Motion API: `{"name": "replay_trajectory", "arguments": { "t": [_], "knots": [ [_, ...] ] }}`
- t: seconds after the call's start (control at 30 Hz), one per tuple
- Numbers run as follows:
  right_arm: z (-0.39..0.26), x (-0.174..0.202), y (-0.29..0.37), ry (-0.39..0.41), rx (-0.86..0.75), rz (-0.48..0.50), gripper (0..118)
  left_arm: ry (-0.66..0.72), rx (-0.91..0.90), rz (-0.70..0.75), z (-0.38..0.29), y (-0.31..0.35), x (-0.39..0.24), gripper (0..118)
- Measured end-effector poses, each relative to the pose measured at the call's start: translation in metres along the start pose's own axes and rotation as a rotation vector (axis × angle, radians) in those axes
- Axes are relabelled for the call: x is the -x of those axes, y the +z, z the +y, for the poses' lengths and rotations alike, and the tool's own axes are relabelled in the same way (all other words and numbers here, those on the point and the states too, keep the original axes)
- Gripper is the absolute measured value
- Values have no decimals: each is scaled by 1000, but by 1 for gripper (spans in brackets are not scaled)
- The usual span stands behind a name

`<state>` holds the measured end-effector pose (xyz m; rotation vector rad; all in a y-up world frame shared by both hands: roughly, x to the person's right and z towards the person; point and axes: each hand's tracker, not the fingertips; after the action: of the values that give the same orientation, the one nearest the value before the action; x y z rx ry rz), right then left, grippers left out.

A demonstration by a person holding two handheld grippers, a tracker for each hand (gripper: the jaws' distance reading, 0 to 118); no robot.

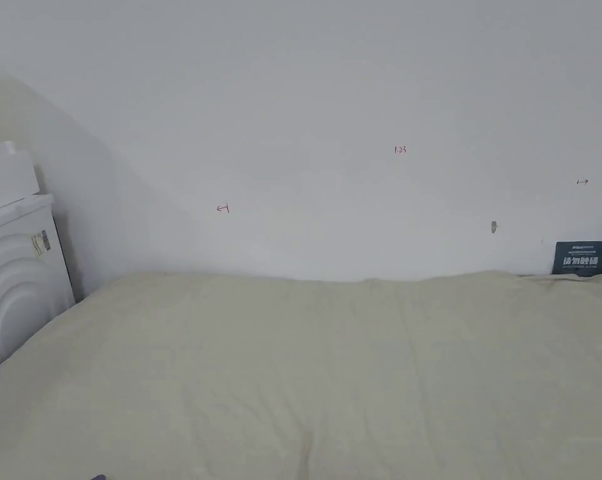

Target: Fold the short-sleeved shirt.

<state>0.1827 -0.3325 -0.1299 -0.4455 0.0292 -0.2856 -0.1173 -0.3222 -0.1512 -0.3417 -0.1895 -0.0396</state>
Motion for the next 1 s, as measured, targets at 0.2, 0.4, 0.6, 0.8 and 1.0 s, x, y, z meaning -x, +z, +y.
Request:
{"name": "replay_trajectory", "arguments": {
  "t": [0.2, 0.4, 0.6, 0.8, 1.0],
  "knots": [
    [1, 21, 6, 65, -64, -124, 113, -2, 15, 5, -2, -1, 1, 118],
    [9, 21, 4, -12, -24, -40, 113, -8, 17, -6, -1, -3, -2, 118],
    [10, 10, 10, -102, -79, -87, 113, 0, 14, 0, -1, -1, 0, 118],
    [9, -16, 11, -169, -125, 112, 113, 10, 3, 10, 1, 0, 2, 118],
    [11, -16, 9, 1, -113, 99, 113, 7, -4, 14, 4, 1, 2, 118]
  ]
}}
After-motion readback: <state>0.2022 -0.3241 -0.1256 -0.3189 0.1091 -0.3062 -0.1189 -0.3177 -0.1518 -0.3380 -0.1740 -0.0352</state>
